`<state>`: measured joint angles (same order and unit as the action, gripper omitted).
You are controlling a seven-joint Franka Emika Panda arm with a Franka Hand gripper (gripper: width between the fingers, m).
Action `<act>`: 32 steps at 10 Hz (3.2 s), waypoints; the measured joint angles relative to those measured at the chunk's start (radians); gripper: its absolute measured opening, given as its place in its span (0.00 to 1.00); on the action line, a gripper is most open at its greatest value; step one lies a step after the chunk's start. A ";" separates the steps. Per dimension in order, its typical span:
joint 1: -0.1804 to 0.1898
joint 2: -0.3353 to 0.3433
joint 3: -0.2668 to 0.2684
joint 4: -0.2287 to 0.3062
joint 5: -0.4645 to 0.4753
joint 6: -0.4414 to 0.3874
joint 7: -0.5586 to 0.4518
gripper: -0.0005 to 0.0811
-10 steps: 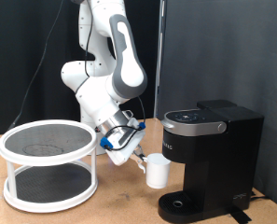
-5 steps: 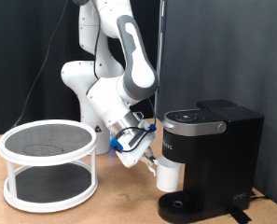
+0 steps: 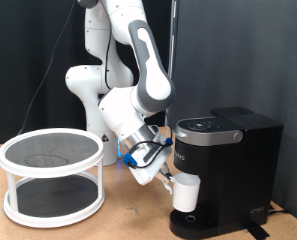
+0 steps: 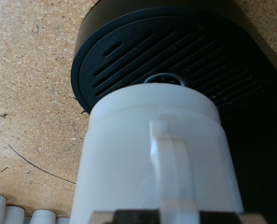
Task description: Make a cup of coffee with the keurig machine
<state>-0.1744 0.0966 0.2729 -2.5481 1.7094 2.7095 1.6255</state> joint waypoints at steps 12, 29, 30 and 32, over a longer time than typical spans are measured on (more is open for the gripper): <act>0.000 0.095 0.006 0.051 0.057 0.018 -0.081 0.01; -0.160 -0.214 -0.145 -0.171 -0.386 -0.533 0.006 0.91; -0.168 -0.250 -0.160 -0.177 -0.386 -0.594 0.030 0.91; -0.183 -0.317 -0.186 -0.175 -0.446 -0.707 0.138 0.91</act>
<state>-0.3572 -0.2208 0.0866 -2.7232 1.2636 2.0020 1.7632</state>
